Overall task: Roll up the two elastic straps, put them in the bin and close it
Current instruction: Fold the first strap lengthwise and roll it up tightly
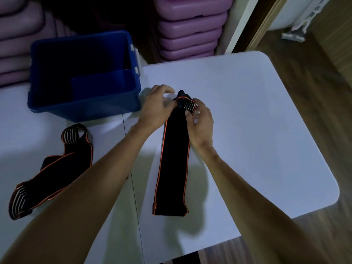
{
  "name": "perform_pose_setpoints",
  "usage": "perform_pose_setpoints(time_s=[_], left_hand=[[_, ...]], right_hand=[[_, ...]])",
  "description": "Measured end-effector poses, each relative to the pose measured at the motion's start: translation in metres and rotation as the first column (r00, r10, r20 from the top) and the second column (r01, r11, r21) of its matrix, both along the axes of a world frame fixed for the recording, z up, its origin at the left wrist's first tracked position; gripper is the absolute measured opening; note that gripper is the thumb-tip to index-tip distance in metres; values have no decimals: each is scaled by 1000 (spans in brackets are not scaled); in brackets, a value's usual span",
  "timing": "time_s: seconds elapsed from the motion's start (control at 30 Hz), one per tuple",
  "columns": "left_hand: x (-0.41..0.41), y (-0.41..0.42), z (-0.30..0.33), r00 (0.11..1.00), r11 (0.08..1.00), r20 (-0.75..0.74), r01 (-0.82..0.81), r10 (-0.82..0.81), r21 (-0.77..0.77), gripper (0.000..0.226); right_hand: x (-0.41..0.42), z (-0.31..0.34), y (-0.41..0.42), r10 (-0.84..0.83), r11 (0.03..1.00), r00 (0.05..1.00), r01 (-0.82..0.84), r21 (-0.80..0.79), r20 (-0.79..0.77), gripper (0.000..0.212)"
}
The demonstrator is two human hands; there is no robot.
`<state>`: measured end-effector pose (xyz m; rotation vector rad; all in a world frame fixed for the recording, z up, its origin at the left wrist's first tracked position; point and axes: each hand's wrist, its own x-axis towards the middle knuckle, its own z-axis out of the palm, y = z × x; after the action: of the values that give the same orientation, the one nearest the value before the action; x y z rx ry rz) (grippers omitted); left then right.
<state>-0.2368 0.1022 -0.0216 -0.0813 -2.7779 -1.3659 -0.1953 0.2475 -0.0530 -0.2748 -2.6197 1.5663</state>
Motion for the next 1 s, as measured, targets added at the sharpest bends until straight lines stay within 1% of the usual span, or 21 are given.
perform_pose_setpoints(time_s=[0.03,0.1,0.17,0.23,0.3,0.37,0.43,0.5,0.57,0.63,0.67,0.77,0.8,0.9,1.0], left_hand=[[-1,2,2,998,996,-22,58,-60,-63,26],[3,4,3,993,987,-17,112,-115,-112,27],[7,2,2,993,991,-1,122,-122,-54,25],[6,-3,-1,994,994,-4,112,-112,5,22],[-1,-8,-3,995,995,14,101,-101,-22,20],[-8,-10,-1,988,988,79,141,-136,-63,19],[-14,-7,1,981,981,108,171,-161,-93,18],[-18,-5,1,987,986,100,137,-128,-92,18],[-20,-5,-1,991,989,103,100,-88,-112,18],[-21,-6,-3,991,988,113,88,-74,-125,18],[-22,-5,-4,991,991,114,78,-65,-108,18],[-20,-4,-2,995,1000,97,16,-17,11,22],[-19,-4,0,995,999,92,24,-26,27,25],[-14,-4,-1,982,986,104,163,-159,-38,29],[-17,-3,0,970,964,93,236,-226,-119,31]], right_hand=[[-1,1,0,11,1000,1000,-11,7,-21,38],[-3,5,-1,0,1000,999,0,9,-45,31],[-4,7,2,-25,999,995,28,28,-101,24],[-1,9,7,8,997,988,4,77,-154,21],[3,9,12,79,985,988,-56,165,-134,21],[5,7,15,110,964,990,-85,253,-87,21],[2,7,15,104,938,993,-79,339,-54,20],[-3,10,15,87,895,996,-65,442,-30,21],[-9,14,14,73,866,997,-63,495,-2,23],[-17,18,10,78,856,996,-86,510,36,22],[-22,20,8,87,846,994,-106,522,62,20],[-34,26,6,95,819,984,-162,550,149,14],[-37,28,7,90,815,981,-172,553,172,12],[-42,29,11,70,838,978,-165,520,198,17],[-39,27,14,49,909,978,-129,398,205,23]])
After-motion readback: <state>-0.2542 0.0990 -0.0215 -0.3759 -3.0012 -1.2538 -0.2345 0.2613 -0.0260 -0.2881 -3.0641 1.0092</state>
